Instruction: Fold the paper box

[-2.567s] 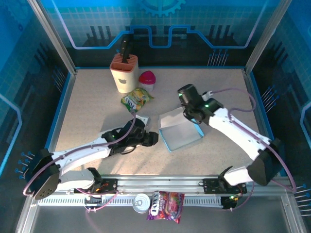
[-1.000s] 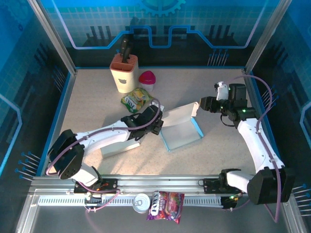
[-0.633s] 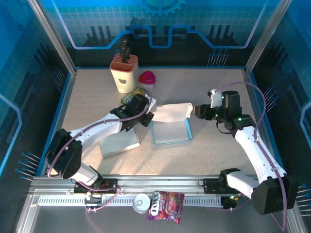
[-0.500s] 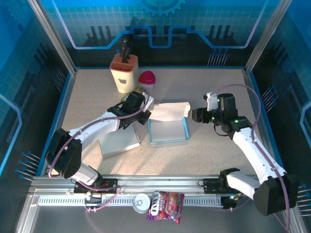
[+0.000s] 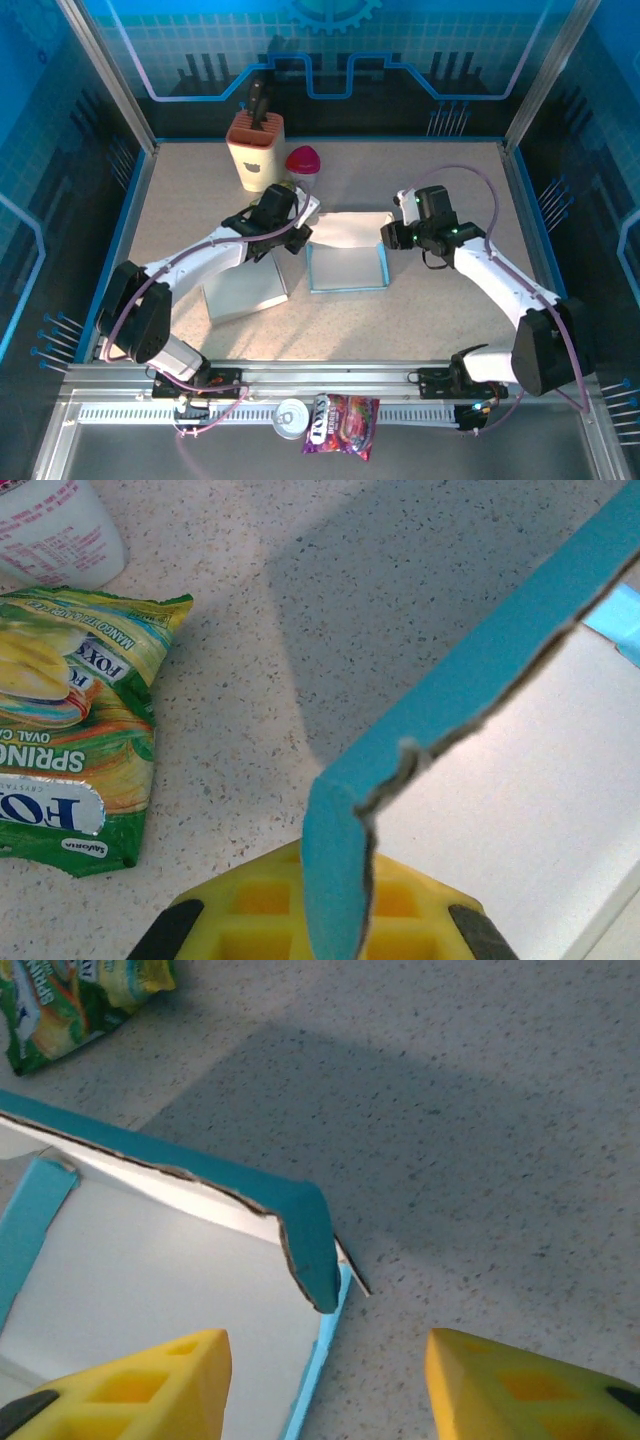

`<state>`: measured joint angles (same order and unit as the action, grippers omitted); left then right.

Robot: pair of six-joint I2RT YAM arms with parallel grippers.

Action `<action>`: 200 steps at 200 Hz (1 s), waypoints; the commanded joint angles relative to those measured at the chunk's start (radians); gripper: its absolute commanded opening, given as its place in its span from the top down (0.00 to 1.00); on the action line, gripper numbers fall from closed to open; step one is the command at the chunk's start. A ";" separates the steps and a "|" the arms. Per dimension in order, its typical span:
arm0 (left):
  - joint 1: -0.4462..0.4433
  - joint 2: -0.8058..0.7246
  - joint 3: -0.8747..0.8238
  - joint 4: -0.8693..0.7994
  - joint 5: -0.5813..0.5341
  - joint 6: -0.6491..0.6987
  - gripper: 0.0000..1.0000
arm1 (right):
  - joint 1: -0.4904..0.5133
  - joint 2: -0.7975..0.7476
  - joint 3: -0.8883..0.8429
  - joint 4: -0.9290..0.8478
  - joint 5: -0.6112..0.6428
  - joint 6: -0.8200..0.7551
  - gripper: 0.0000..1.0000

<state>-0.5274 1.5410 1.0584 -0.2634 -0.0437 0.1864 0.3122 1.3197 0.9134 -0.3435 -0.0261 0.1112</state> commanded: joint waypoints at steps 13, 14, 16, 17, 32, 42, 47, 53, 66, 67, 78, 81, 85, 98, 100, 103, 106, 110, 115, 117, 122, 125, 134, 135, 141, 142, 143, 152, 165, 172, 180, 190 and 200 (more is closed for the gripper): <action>0.006 0.025 0.040 0.007 0.015 0.013 1.00 | 0.008 0.058 0.063 0.032 0.028 -0.040 0.54; 0.005 0.025 0.040 0.007 0.016 0.013 1.00 | 0.009 0.061 0.064 0.032 0.028 -0.040 0.54; 0.005 0.025 0.040 0.007 0.016 0.013 1.00 | 0.009 0.065 0.065 0.033 0.028 -0.041 0.55; 0.006 0.025 0.040 0.007 0.015 0.012 1.00 | 0.008 0.066 0.066 0.033 0.028 -0.042 0.55; 0.006 0.024 0.038 0.012 0.009 0.009 1.00 | 0.008 0.089 0.074 0.035 0.022 -0.047 0.61; 0.006 0.023 0.037 0.016 0.010 0.010 1.00 | 0.010 0.097 0.077 0.035 0.017 -0.046 0.62; 0.006 0.024 0.038 0.016 0.012 0.009 1.00 | 0.009 0.101 0.078 0.038 0.017 -0.047 0.62; 0.006 0.026 0.041 0.016 0.011 0.010 1.00 | 0.010 0.102 0.078 0.042 0.018 -0.045 0.63; 0.006 0.030 0.044 0.013 0.012 0.010 1.00 | 0.010 0.107 0.077 0.045 0.028 -0.046 0.64; 0.006 0.030 0.044 0.013 0.013 0.011 1.00 | 0.009 0.107 0.077 0.046 0.028 -0.046 0.64; 0.009 0.032 0.046 0.012 0.011 0.011 1.00 | 0.010 0.107 0.074 0.056 0.034 -0.047 0.65; 0.008 0.032 0.046 0.013 0.012 0.011 1.00 | 0.010 0.107 0.075 0.058 0.033 -0.047 0.66; 0.008 0.031 0.046 0.014 0.012 0.011 1.00 | 0.010 0.109 0.076 0.058 0.032 -0.047 0.68; 0.009 0.033 0.047 0.016 0.013 0.008 1.00 | 0.010 0.116 0.084 0.057 0.026 -0.048 0.70; 0.009 0.034 0.049 0.016 0.014 0.007 1.00 | 0.011 0.117 0.085 0.057 0.026 -0.047 0.71; 0.008 0.035 0.049 0.016 0.013 0.007 1.00 | 0.010 0.119 0.086 0.058 0.026 -0.048 0.72; 0.010 0.036 0.050 0.016 0.013 0.006 1.00 | 0.011 0.119 0.087 0.059 0.025 -0.048 0.73; 0.009 0.037 0.052 0.016 0.014 0.005 1.00 | 0.010 0.122 0.088 0.060 0.023 -0.047 0.75; 0.009 0.039 0.053 0.016 0.012 0.002 1.00 | 0.012 0.125 0.089 0.058 0.025 -0.047 0.77; 0.009 0.041 0.055 0.015 0.012 0.002 1.00 | 0.014 0.126 0.090 0.058 0.026 -0.048 0.77; 0.010 0.043 0.059 0.013 0.009 -0.001 1.00 | 0.017 0.130 0.093 0.056 0.028 -0.048 0.80; 0.009 0.044 0.061 0.012 0.009 -0.004 1.00 | 0.017 0.132 0.094 0.054 0.030 -0.049 0.82; 0.009 0.049 0.067 0.009 0.010 -0.013 1.00 | 0.022 0.136 0.096 0.052 0.040 -0.050 0.85; 0.010 0.049 0.067 0.009 0.009 -0.015 1.00 | 0.021 0.136 0.095 0.052 0.042 -0.050 0.86; 0.010 0.050 0.071 0.007 0.011 -0.024 1.00 | 0.026 0.139 0.095 0.051 0.054 -0.047 0.87; 0.010 0.051 0.072 0.007 0.012 -0.025 1.00 | 0.026 0.138 0.096 0.051 0.055 -0.047 0.88; 0.010 0.051 0.072 0.007 0.013 -0.028 1.00 | 0.026 0.139 0.096 0.051 0.056 -0.047 0.88; 0.009 0.055 0.076 0.006 0.015 -0.043 1.00 | 0.030 0.137 0.091 0.052 0.070 -0.044 0.91; 0.009 0.058 0.081 0.009 0.015 -0.075 1.00 | 0.043 0.126 0.083 0.060 0.100 -0.038 0.98; 0.008 0.059 0.081 0.016 0.013 -0.101 1.00 | 0.051 0.118 0.079 0.064 0.117 -0.032 1.00; 0.008 0.057 0.081 0.025 0.011 -0.131 1.00 | 0.064 0.109 0.076 0.067 0.146 -0.020 1.00; 0.006 0.054 0.081 0.039 0.004 -0.178 1.00 | 0.080 0.099 0.076 0.072 0.179 -0.002 1.00; 0.001 0.051 0.080 0.058 0.000 -0.224 1.00 | 0.097 0.092 0.076 0.080 0.208 0.024 1.00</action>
<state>-0.5255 1.5909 1.1084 -0.2562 -0.0479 0.0883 0.3634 1.4475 0.9775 -0.2955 0.0944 0.0895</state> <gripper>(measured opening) 0.052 0.043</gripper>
